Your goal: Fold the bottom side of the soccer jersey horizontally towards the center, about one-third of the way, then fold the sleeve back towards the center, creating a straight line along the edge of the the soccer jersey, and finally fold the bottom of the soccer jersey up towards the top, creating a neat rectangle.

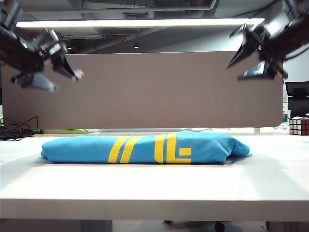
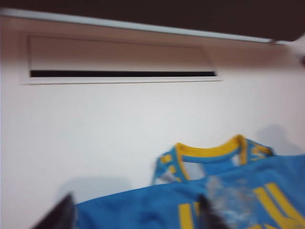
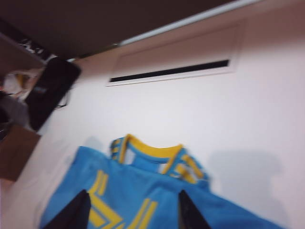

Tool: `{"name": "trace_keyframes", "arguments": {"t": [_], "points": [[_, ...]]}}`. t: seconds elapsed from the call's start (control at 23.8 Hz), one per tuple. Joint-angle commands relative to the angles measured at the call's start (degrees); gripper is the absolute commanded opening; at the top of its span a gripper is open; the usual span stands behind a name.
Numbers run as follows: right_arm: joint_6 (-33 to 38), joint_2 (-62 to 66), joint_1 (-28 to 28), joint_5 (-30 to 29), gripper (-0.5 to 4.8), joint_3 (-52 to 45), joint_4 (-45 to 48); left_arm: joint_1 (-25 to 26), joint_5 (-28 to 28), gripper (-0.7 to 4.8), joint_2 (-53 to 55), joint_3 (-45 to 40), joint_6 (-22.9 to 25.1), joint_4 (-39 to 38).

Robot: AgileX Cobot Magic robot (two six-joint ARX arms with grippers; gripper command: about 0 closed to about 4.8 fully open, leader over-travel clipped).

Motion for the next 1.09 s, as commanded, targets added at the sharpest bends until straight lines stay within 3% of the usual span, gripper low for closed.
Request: {"name": "trace_keyframes", "arguments": {"t": [0.04, 0.17, 0.25, 0.29, 0.5, 0.72, 0.8, 1.09], "points": [[-2.9, -4.7, 0.1, -3.3, 2.15, 0.1, -5.1, 0.2, 4.0, 1.76, -5.3, -0.7, 1.3, -4.6], [-7.6, -9.9, 0.3, -3.0, 1.56, -0.1, -12.0, 1.0, 5.8, 0.89, -11.6, -2.2, 3.0, -9.5], [-11.3, -14.2, 0.4, -3.2, 0.41, -0.5, -16.6, 0.8, 8.5, -0.02, -16.5, -3.4, 4.2, -14.4], [-12.9, -16.4, 0.6, -3.1, -0.01, -1.1, -17.9, 0.8, 9.2, -0.05, -18.8, -4.0, 5.2, -16.7], [-15.6, -33.7, 1.0, 0.6, -0.08, -10.2, -18.8, 0.8, 2.5, -0.06, -36.2, -12.8, 7.3, -21.3], [-18.2, -53.6, 1.0, 9.0, -0.08, -25.2, -18.3, 0.5, -6.0, -0.06, -58.1, -25.6, 4.8, -21.1], [-18.5, -64.1, 1.0, 14.1, -0.08, -34.8, -18.1, -0.5, -14.0, -0.06, -70.5, -34.1, 1.4, -20.9], [-17.6, -86.7, 1.0, 21.6, -0.08, -52.1, -17.4, -0.7, -16.9, -0.06, -97.7, -51.9, -5.3, -20.8]]}}
